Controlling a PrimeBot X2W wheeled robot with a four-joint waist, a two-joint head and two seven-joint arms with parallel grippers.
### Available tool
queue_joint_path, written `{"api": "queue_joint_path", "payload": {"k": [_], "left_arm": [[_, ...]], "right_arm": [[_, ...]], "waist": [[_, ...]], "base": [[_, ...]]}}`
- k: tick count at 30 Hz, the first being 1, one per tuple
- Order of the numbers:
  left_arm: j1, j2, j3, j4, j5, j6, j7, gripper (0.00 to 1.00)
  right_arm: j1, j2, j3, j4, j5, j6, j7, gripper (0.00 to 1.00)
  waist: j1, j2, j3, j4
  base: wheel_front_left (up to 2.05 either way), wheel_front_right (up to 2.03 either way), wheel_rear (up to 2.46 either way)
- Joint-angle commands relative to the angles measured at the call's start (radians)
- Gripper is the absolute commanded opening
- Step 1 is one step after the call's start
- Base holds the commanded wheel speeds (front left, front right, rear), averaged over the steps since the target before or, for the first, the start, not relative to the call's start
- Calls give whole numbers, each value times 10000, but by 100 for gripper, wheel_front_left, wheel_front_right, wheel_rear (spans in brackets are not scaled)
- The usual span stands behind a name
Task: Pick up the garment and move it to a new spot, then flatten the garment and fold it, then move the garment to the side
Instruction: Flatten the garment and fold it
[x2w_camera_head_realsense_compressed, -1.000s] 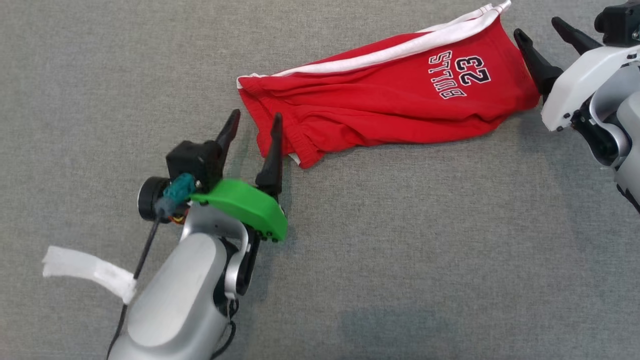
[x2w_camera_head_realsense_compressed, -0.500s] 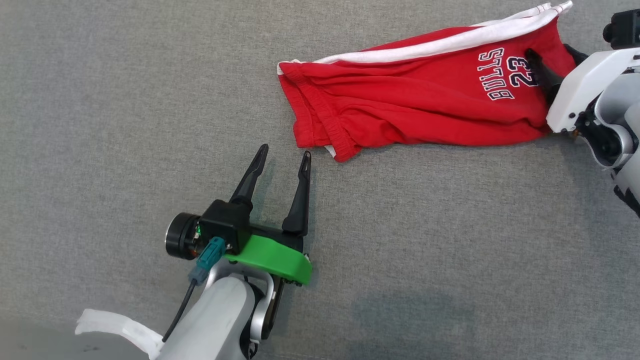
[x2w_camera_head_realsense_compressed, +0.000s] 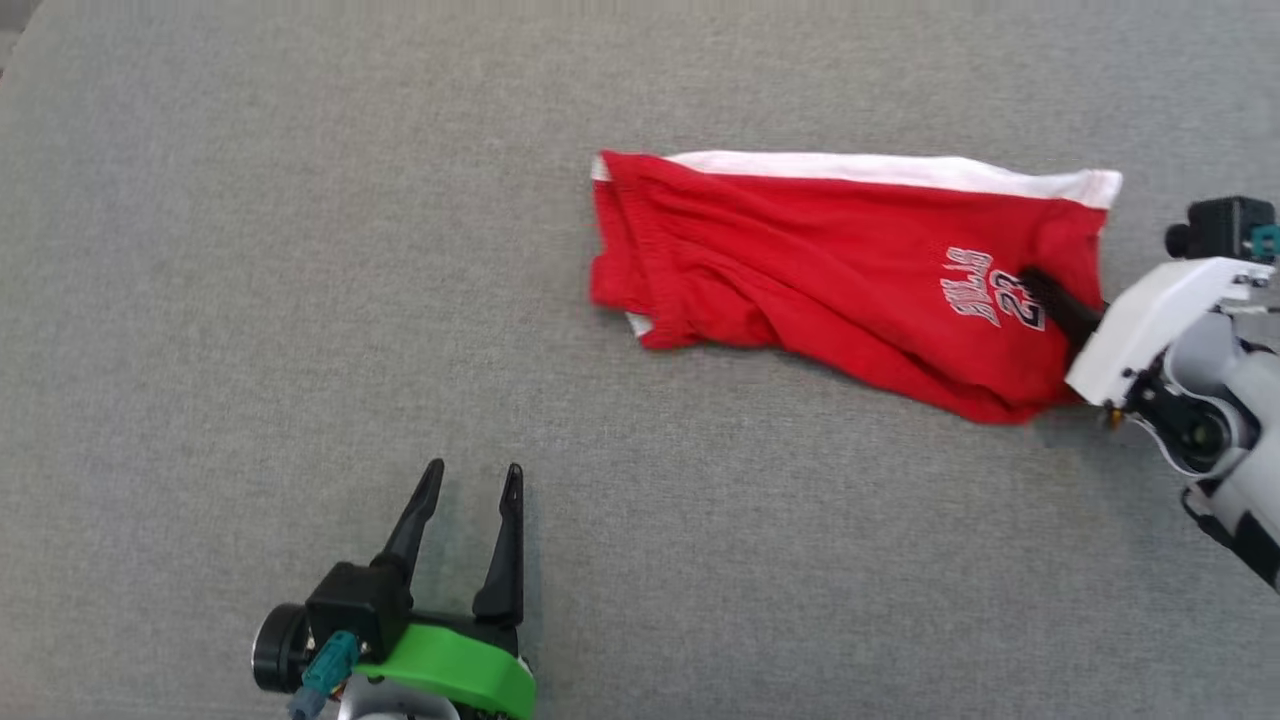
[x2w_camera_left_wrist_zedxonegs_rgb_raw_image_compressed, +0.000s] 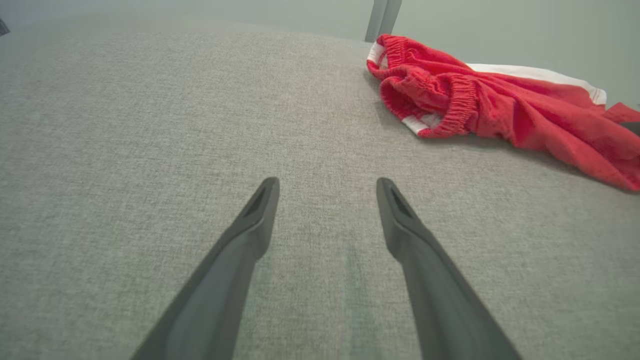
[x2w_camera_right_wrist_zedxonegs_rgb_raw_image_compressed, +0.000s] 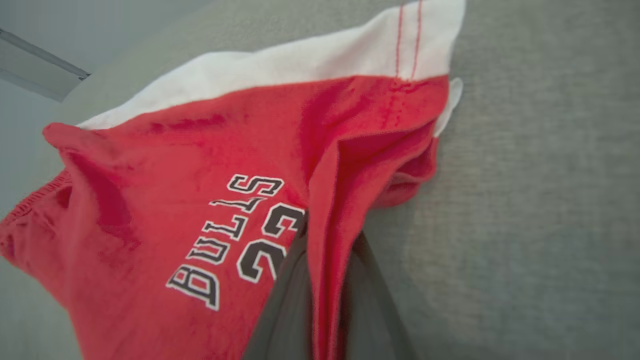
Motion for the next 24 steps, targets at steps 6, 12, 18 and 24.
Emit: {"api": "queue_joint_path", "payload": {"k": [6, 12, 18, 24], "left_arm": [[750, -316, 160, -51, 295, -410, -46, 100], [1327, -606, 547, -9, 689, -754, -47, 100], [1890, -930, 1032, 46, 994, -1039, -47, 100], [1456, -1187, 1057, 387, 1298, -1498, -49, 100]], "right_arm": [[654, -982, -482, 888, 516, -28, 94, 0], [556, -1121, -825, 659, 581, -26, -412, 0], [279, -258, -580, -711, 271, -26, -317, 0], [-763, 1986, -360, 515, -608, -25, -94, 0]], "waist": [[0, 36, -1473, -1215], [0, 36, -1788, -941], [0, 36, -1908, -759], [0, 36, -1554, -416]], "base": [[0, 0, 0], [0, 0, 0], [0, 0, 0], [0, 0, 0]]}}
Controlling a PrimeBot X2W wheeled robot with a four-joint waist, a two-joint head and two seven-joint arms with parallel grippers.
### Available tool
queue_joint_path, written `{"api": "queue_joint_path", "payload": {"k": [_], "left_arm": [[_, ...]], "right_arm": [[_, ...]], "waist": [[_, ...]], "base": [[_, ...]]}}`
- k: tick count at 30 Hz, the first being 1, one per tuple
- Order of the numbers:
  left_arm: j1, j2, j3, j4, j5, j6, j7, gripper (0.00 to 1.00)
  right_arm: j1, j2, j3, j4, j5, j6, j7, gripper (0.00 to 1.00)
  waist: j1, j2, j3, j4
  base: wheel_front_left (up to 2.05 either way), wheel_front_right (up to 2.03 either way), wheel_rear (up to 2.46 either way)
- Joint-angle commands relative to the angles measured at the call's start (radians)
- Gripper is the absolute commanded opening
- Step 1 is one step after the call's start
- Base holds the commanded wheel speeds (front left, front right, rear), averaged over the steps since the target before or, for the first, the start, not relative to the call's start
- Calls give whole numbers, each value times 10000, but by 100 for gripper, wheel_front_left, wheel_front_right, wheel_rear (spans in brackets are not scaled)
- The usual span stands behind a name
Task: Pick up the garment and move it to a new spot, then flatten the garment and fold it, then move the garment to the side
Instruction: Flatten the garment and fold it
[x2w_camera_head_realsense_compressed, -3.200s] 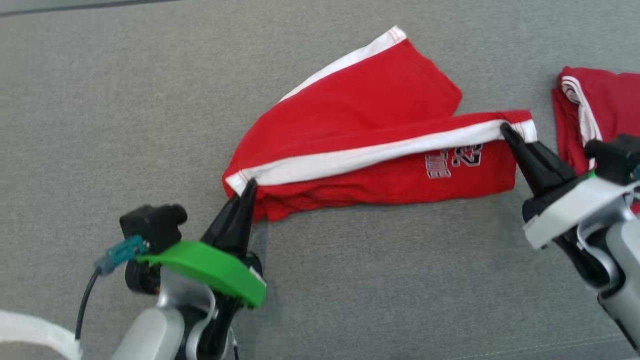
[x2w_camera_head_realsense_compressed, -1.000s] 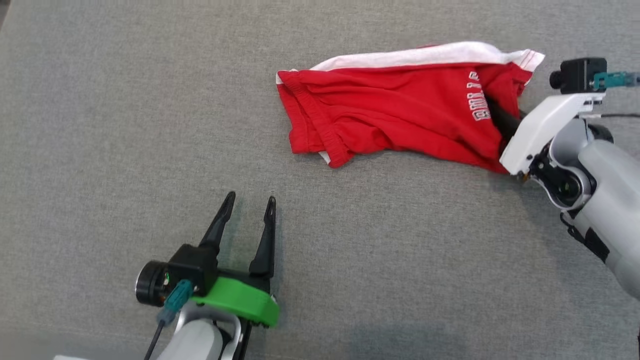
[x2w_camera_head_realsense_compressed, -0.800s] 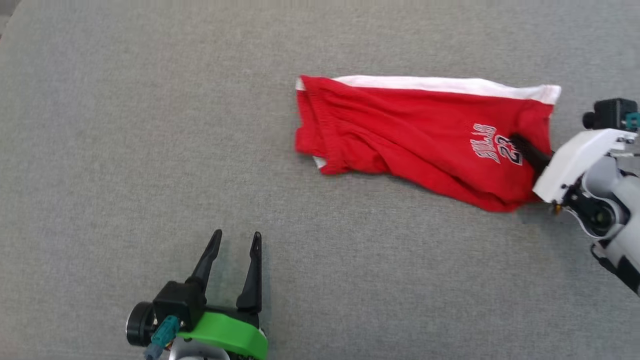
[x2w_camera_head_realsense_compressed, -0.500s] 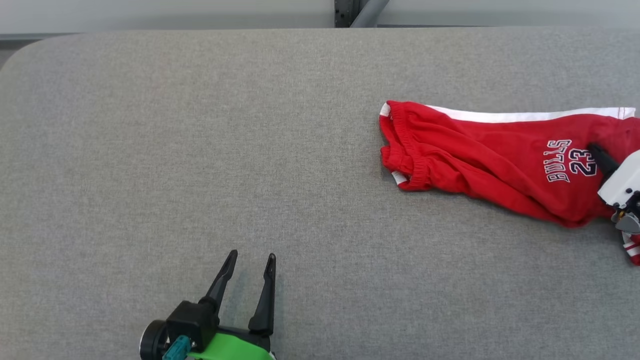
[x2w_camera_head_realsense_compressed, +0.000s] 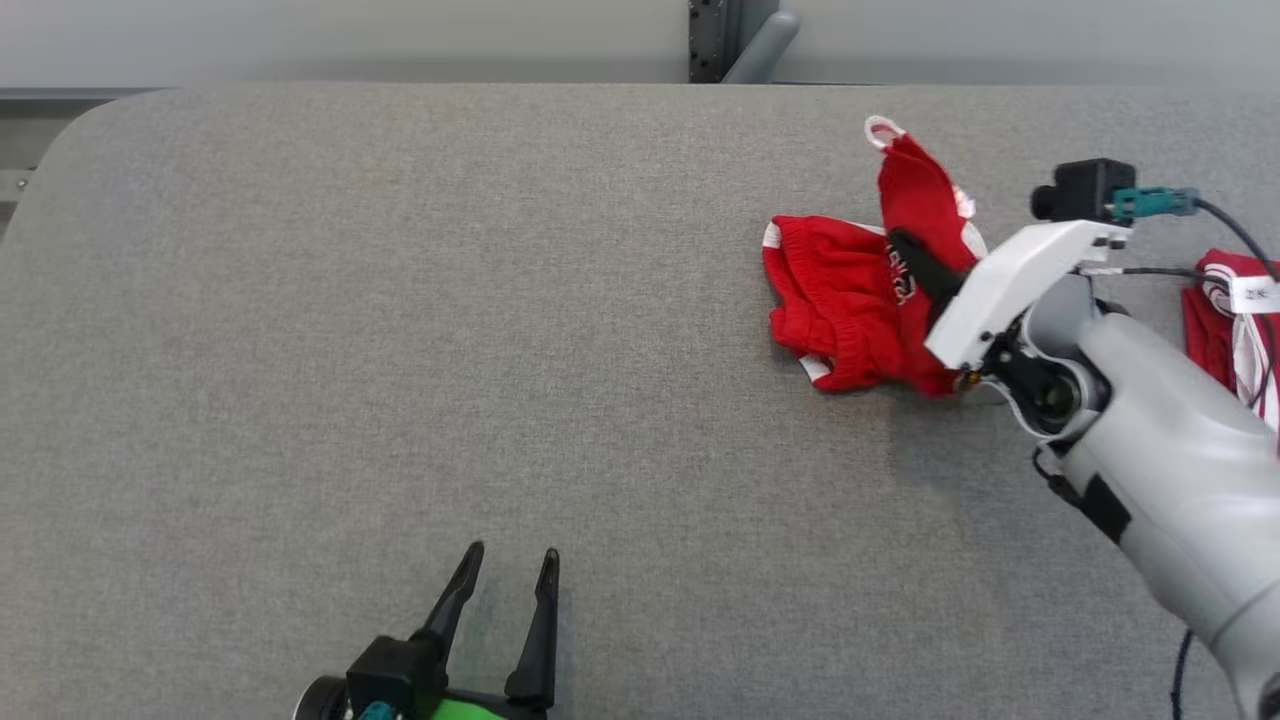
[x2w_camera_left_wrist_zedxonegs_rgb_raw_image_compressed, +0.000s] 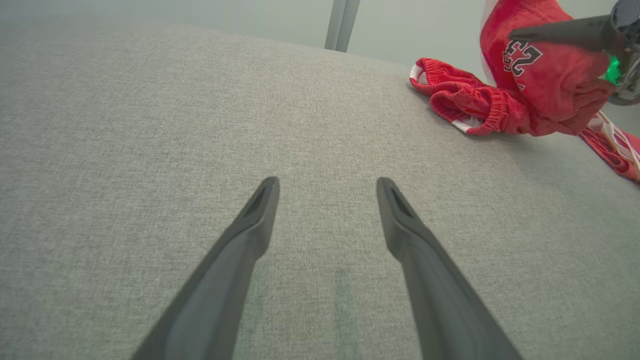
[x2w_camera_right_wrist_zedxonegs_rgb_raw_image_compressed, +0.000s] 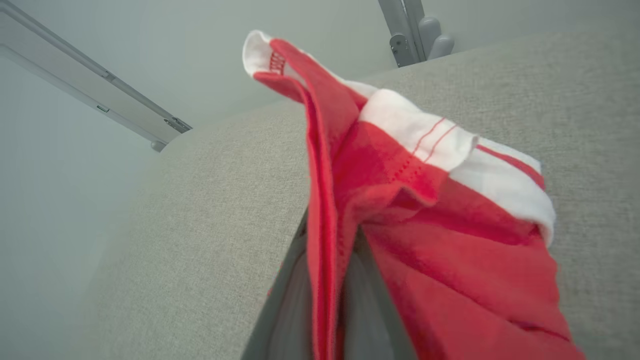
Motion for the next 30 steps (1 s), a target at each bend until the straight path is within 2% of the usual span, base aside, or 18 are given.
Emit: {"api": "queue_joint_path", "payload": {"k": [1, 7, 8, 9, 10, 16, 20, 26, 30], "left_arm": [[-304, -54, -16, 89, 101, -129, -46, 100], [-559, -162, 4, 470, 280, -348, -38, 100], [-535, -168, 37, 514, 278, -357, -38, 100], [-489, -173, 80, 549, 275, -371, -38, 100], [-428, -176, 112, 583, 266, -387, -38, 100], [-71, -224, 364, 757, 99, -439, -38, 100], [44, -241, 460, 762, 14, -442, -39, 100], [420, -261, 937, 483, -114, -401, -39, 100], [669, -267, 1275, 287, -46, -448, -39, 100]], "right_arm": [[-294, 535, 9, 592, -271, 0, -3, 0], [-871, 2007, 12, 2327, -861, 0, -211, 0], [-933, 2158, 33, 2522, -956, 0, -308, 21], [-967, 2305, 49, 2694, -1034, 0, -391, 96], [-984, 2442, 37, 2825, -1078, 0, -468, 100], [-729, 2602, 331, 2474, -1466, 0, -916, 100], [-408, 2235, 530, 1823, -1749, -1, -1340, 100], [569, 921, 629, 606, -3038, -1, -2845, 100], [1564, 111, -217, 131, -4225, -1, -3233, 100]], "waist": [[0, 35, 201, 291], [0, 35, 375, 731], [0, 35, 374, 751], [0, 35, 352, 765], [0, 35, 335, 766], [0, 35, 110, 472], [0, 35, -140, 243], [0, 35, -821, -235], [0, 35, -1234, -506]], "base": [[0, 0, 0], [0, 0, 0], [0, 0, 0], [0, 0, 0], [0, 0, 0], [0, 0, 0], [0, 0, 0], [0, 0, 0], [0, 0, 0]]}}
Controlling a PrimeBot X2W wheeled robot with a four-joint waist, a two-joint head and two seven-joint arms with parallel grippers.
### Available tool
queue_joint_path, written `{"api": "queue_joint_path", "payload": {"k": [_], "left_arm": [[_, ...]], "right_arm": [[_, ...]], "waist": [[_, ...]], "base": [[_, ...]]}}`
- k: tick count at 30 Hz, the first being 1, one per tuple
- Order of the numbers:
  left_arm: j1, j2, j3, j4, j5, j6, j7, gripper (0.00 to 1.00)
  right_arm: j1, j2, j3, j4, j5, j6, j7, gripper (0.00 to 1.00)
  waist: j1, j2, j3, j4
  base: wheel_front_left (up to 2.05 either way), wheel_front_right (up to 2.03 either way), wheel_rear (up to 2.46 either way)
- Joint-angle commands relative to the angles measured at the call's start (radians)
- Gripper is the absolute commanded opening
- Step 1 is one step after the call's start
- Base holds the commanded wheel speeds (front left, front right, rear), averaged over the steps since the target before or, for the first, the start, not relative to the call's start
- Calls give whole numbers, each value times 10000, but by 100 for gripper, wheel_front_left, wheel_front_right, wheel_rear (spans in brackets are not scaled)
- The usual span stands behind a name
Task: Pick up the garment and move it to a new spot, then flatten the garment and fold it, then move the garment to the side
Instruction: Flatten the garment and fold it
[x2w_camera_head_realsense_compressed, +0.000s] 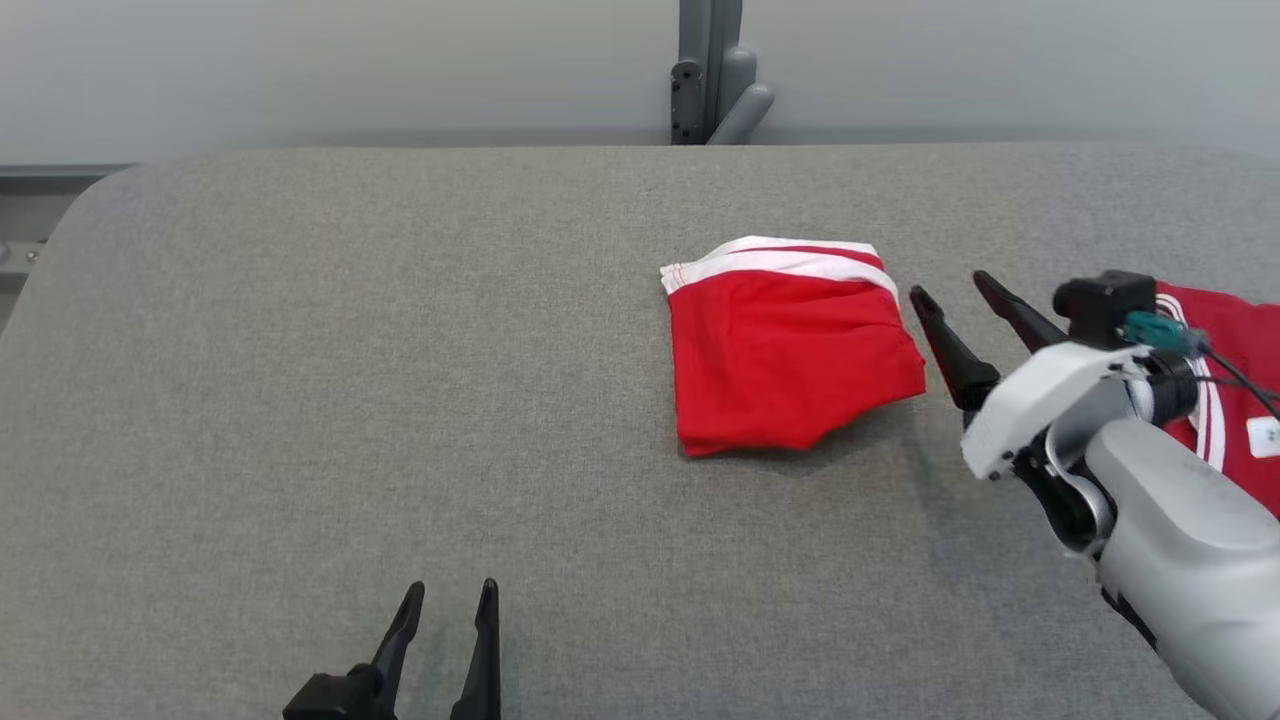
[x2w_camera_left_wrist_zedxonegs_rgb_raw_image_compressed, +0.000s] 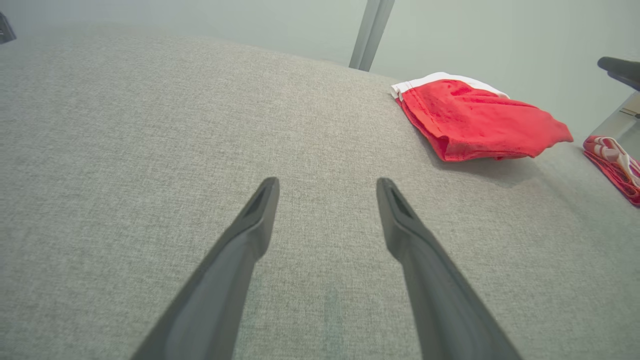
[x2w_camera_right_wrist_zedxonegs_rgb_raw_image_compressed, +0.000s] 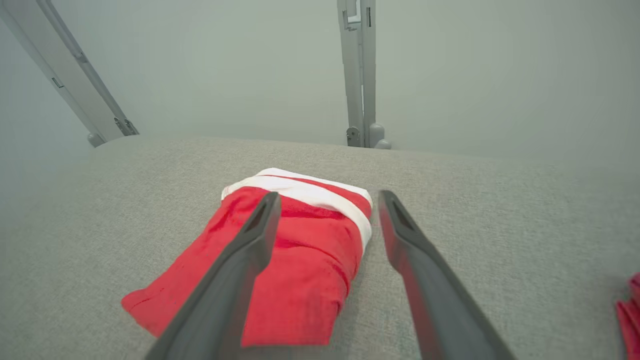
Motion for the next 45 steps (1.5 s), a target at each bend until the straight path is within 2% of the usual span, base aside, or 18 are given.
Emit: {"api": "queue_joint_path", "payload": {"k": [1, 3, 6, 10, 14, 18, 21, 25, 28, 30, 31, 35, 45], "left_arm": [[227, 11, 115, -60, 34, -26, -29, 100], [323, 11, 189, -152, 31, -34, -28, 100], [451, 9, 244, -277, -6, -32, -29, 100], [624, 15, 370, -407, 96, -23, -29, 100], [672, 14, 507, -464, 207, -57, -29, 100], [676, 13, 710, -497, 275, -48, -29, 100], [686, 13, 789, -549, 306, -2, -29, 100], [720, 13, 812, -634, 306, 29, -29, 100], [641, 13, 740, -687, 282, 30, -29, 100], [513, 11, 608, -675, 279, 1, -29, 100], [384, 11, 532, -678, 298, -13, -29, 100], [-139, 12, 270, -761, 334, -22, -29, 100], [-1483, 12, -779, -541, 89, 156, -29, 100]], "right_arm": [[513, -38, -376, -300, -279, 0, -66, 100], [1255, -496, -1454, -981, -1237, -9, -71, 100], [2996, -524, -3334, -2049, -2666, -4, -62, 100], [5128, 31, -5685, -3348, -4397, -1, -65, 100], [6693, 949, -7246, -4303, -5430, -6, -66, 100], [7689, 1670, -8158, -5012, -5981, -4, -66, 100], [8118, 1966, -8426, -5155, -6223, -4, -68, 100], [8041, 2201, -8359, -5223, -6304, -4, -68, 100], [7497, 2162, -7900, -5207, -6248, -3, -68, 100], [6959, 2033, -7516, -4991, -6157, -4, -68, 24], [6566, 1984, -7309, -4900, -6111, -4, -68, 0], [5213, 1810, -6781, -4448, -5966, -4, -69, 0], [1606, 1106, -5453, -1562, -5841, -4, -67, 0]], "waist": [[0, 35, -494, -419], [0, 35, -616, -506], [0, 35, -763, -590], [0, 35, -927, -691], [0, 35, -1028, -782], [0, 35, -1117, -798], [0, 35, -1155, -802], [0, 35, -1133, -808], [0, 35, -997, -765], [0, 35, -826, -690], [0, 35, -650, -634], [0, 35, 80, -393], [0, 35, 1718, 973]], "base": [[0, 0, 0], [0, 0, 0], [0, 0, 0], [0, 0, 0], [0, 0, 0], [0, 0, 0], [0, 0, 0], [0, 0, 0], [0, 0, 0], [0, 0, 0], [0, 0, 0], [0, 0, 0], [0, 0, 0]]}}
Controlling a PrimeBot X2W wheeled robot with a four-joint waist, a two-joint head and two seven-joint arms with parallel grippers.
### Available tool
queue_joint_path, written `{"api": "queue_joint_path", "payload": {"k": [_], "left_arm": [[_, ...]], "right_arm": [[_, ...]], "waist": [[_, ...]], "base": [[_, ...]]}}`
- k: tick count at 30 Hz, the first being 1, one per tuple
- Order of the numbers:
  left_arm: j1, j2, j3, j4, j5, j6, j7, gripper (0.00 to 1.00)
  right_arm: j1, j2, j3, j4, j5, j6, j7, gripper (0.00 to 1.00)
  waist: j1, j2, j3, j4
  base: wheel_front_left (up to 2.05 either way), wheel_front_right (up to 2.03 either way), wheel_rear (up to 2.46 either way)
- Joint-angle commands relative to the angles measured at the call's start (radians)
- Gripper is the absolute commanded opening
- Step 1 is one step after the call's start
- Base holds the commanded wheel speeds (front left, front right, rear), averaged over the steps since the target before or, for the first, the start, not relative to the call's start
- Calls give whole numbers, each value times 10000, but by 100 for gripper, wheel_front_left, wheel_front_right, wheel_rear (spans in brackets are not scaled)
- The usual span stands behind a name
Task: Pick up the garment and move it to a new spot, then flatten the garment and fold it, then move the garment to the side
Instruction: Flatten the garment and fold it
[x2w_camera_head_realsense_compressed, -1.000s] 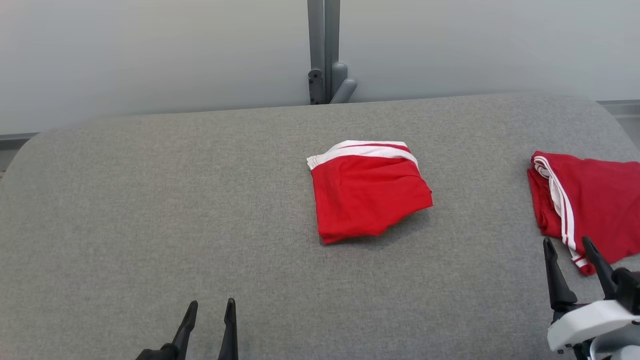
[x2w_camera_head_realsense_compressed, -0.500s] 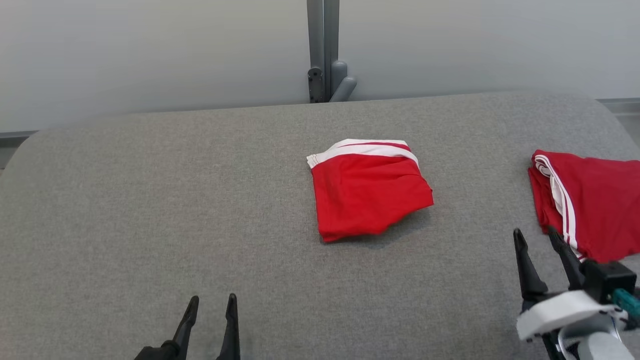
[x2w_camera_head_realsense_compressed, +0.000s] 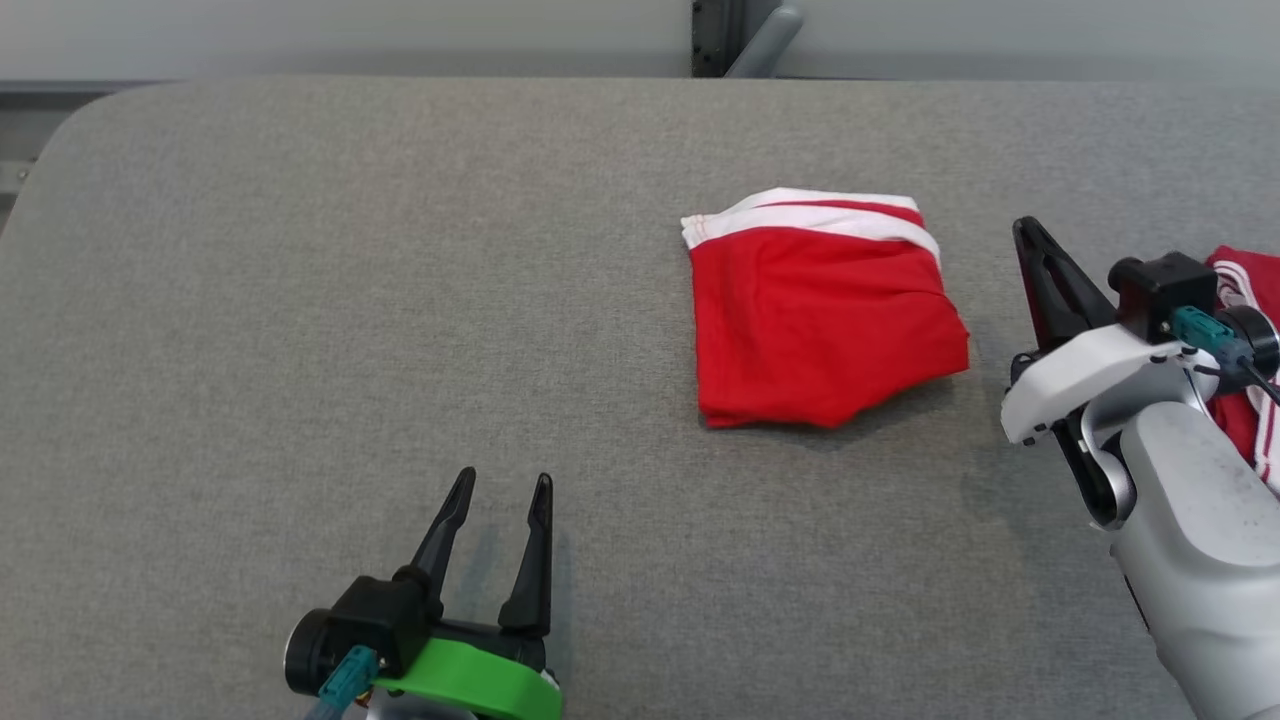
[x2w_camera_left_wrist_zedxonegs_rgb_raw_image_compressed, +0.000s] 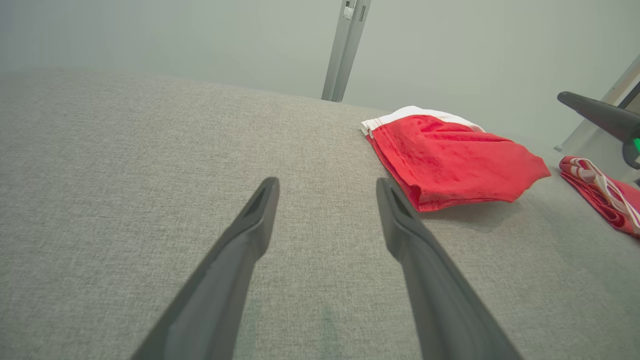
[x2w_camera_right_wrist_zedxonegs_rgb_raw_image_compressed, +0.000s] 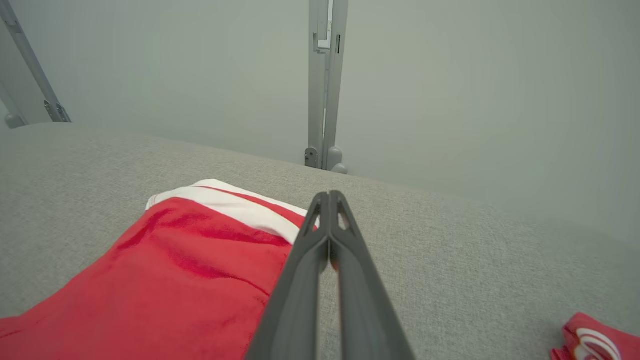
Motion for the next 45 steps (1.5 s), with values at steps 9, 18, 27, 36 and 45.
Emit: {"api": "queue_joint_path", "payload": {"k": [9, 18, 27, 36, 45], "left_arm": [[-544, 27, -373, -85, -204, 275, -29, 100], [-457, 26, -320, -12, -304, 458, -29, 100], [-604, 27, -382, 100, -163, 445, -29, 100], [-726, 27, -411, 160, -158, 397, -29, 100], [-582, 27, -618, 106, -346, 440, -29, 100]], "right_arm": [[-1220, -123, 1461, 1890, 516, -8, -27, 0], [-339, 7, 2180, 2177, 1128, -4, 11, 0], [-635, -231, 2313, 1772, 1402, -14, 33, 0], [-1614, -380, 2431, 2128, 1697, -14, -4, 0], [-2466, -585, 3024, 3484, 2469, -14, -4, 0]], "waist": [[0, 35, 1480, 1506], [0, 35, 1566, 1250], [0, 35, 1712, 920], [0, 35, 1710, 1030], [0, 35, 1749, 1315]], "base": [[0, 0, 0], [0, 0, 0], [0, 0, 0], [0, 0, 0], [0, 0, 0]]}}
